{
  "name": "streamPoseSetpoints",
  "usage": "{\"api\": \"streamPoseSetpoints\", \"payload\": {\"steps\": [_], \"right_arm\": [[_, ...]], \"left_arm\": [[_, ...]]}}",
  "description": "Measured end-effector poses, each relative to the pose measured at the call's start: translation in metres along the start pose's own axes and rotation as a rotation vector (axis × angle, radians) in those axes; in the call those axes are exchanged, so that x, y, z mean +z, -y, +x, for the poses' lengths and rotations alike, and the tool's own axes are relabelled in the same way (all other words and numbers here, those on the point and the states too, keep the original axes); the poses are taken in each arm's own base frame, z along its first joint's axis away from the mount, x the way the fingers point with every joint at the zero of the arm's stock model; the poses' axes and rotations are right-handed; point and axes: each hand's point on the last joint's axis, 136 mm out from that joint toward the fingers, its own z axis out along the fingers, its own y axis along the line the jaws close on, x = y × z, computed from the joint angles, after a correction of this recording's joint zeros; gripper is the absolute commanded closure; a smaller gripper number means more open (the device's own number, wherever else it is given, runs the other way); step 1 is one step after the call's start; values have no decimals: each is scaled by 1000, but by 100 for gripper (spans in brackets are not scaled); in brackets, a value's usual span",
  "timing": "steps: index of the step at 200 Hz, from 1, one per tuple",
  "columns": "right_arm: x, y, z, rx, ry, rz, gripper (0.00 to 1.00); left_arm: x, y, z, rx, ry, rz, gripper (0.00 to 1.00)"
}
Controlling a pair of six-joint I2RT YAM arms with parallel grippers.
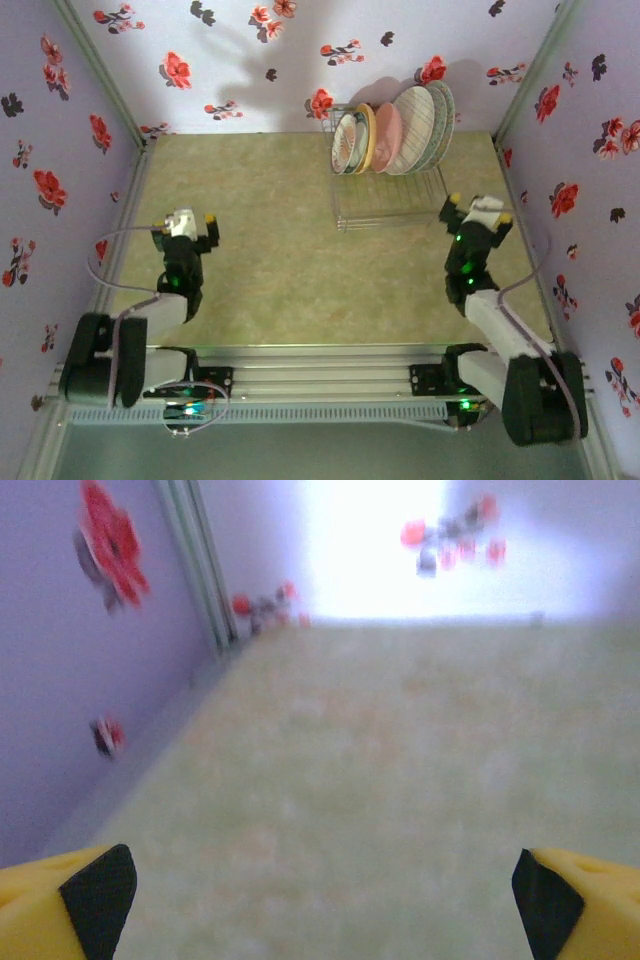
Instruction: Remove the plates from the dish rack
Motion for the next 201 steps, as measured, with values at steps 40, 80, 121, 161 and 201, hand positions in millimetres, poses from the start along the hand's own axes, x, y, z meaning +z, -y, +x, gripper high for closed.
{"api": "streamPoseSetpoints", "payload": {"steps": [40, 80, 121, 161, 201], "right_arm": [[-13, 16, -194, 307, 107, 88, 1], [7, 34, -185, 392, -29, 110, 1], [67, -21, -111, 221, -354, -25, 3], [72, -50, -45, 27, -465, -223, 14], [84, -82, -1, -127, -498, -467, 22]], "left_arm": [[12, -9, -167, -289, 61, -97, 0], [4, -20, -220, -617, -6, -30, 0], [0, 58, -155, -528, -361, 128, 0], [-44, 108, -135, -465, -480, 311, 0], [-73, 128, -135, -439, -497, 441, 0]]}}
